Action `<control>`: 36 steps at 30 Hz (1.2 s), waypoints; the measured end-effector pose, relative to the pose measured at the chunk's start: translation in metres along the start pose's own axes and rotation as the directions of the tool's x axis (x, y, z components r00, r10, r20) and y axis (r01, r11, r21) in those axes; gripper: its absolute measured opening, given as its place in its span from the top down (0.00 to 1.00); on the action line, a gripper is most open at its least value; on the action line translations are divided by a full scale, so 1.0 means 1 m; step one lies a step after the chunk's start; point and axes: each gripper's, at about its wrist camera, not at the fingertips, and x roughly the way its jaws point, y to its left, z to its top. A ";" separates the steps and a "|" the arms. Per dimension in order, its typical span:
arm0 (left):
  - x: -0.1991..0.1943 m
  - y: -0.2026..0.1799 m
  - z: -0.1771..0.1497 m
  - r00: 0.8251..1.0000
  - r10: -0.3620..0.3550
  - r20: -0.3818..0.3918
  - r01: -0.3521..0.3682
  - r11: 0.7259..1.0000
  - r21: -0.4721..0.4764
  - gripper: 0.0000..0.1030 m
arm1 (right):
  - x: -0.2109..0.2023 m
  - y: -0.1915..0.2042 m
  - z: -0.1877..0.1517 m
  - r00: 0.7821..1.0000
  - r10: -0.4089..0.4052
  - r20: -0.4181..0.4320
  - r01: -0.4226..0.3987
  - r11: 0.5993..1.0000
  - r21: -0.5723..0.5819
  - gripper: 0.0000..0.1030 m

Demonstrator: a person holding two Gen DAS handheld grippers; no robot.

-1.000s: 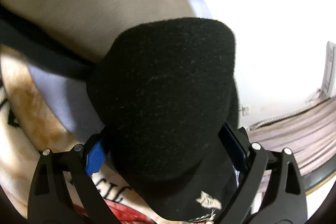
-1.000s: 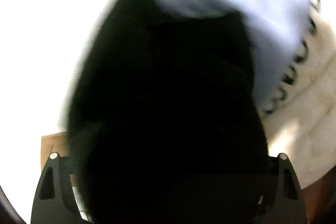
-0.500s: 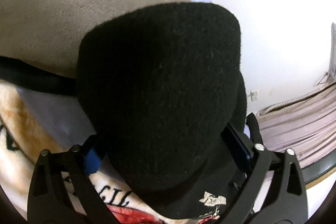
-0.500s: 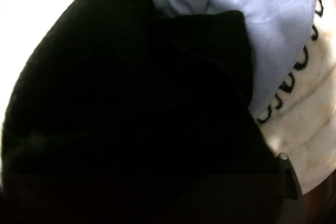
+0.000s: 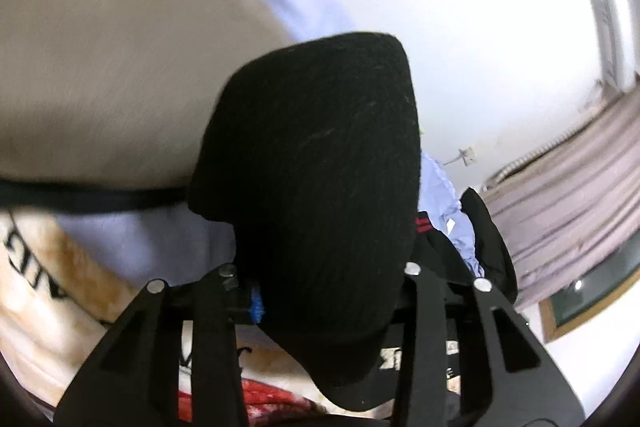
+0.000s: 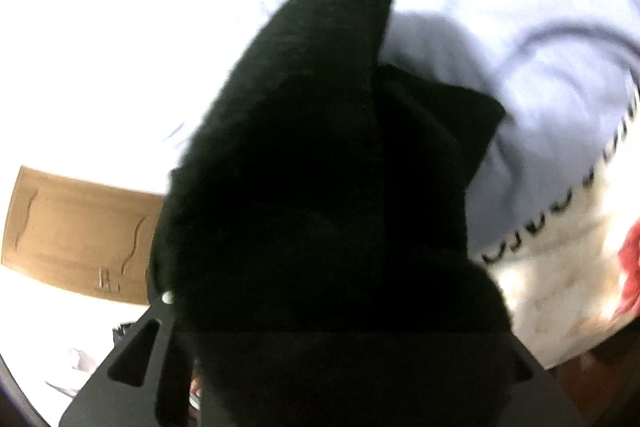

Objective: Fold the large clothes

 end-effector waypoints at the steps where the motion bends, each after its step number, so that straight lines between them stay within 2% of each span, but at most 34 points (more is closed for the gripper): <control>1: -0.004 -0.015 0.003 1.000 -0.004 0.010 0.004 1.000 0.031 0.65 | -0.004 0.006 0.003 1.000 0.008 0.001 -0.008 1.000 -0.011 0.74; 7: -0.024 -0.078 0.017 0.999 -0.040 0.023 0.037 0.990 0.137 0.69 | -0.045 0.039 0.017 0.997 0.073 0.007 -0.072 0.991 -0.114 0.74; 9: -0.028 -0.091 0.022 0.999 -0.046 0.021 0.042 0.987 0.158 0.69 | -0.050 0.057 0.012 0.997 0.076 0.003 -0.075 0.987 -0.141 0.74; 10: -0.028 -0.098 0.025 0.998 -0.063 0.003 0.062 0.985 0.161 0.69 | -0.055 0.062 -0.001 0.997 0.077 0.003 -0.075 0.985 -0.153 0.74; 12: -0.026 -0.115 0.032 0.999 -0.054 -0.003 0.054 0.978 0.202 0.70 | -0.062 0.071 0.007 0.996 0.089 0.004 -0.087 0.982 -0.168 0.75; 15: -0.026 -0.124 0.048 0.998 -0.054 -0.010 0.055 0.973 0.223 0.71 | -0.071 0.086 0.011 0.994 0.106 0.011 -0.102 0.975 -0.197 0.75; 16: -0.024 -0.122 0.052 0.999 -0.052 -0.008 0.052 0.973 0.227 0.72 | -0.067 0.090 0.026 0.993 0.114 0.010 -0.110 0.974 -0.196 0.75; 21: -0.019 -0.117 0.076 0.998 -0.061 0.014 0.057 0.973 0.223 0.74 | -0.064 0.128 0.054 0.989 0.144 0.019 -0.135 0.959 -0.250 0.75; 24: -0.016 -0.132 0.100 0.999 -0.025 0.029 0.017 0.968 0.250 0.76 | -0.052 0.161 0.077 0.990 0.142 0.003 -0.136 0.950 -0.282 0.75; 30: -0.037 -0.160 0.157 0.995 -0.028 0.094 0.000 0.959 0.283 0.78 | -0.038 0.259 0.105 0.980 0.197 0.001 -0.181 0.905 -0.384 0.75; 33: -0.069 -0.176 0.189 0.987 -0.035 0.158 -0.017 0.949 0.315 0.78 | -0.036 0.312 0.113 0.971 0.239 -0.008 -0.217 0.867 -0.448 0.75; 36: -0.124 -0.181 0.223 0.964 -0.023 0.263 -0.063 0.948 0.313 0.78 | -0.023 0.383 0.123 0.955 0.295 -0.032 -0.268 0.809 -0.523 0.76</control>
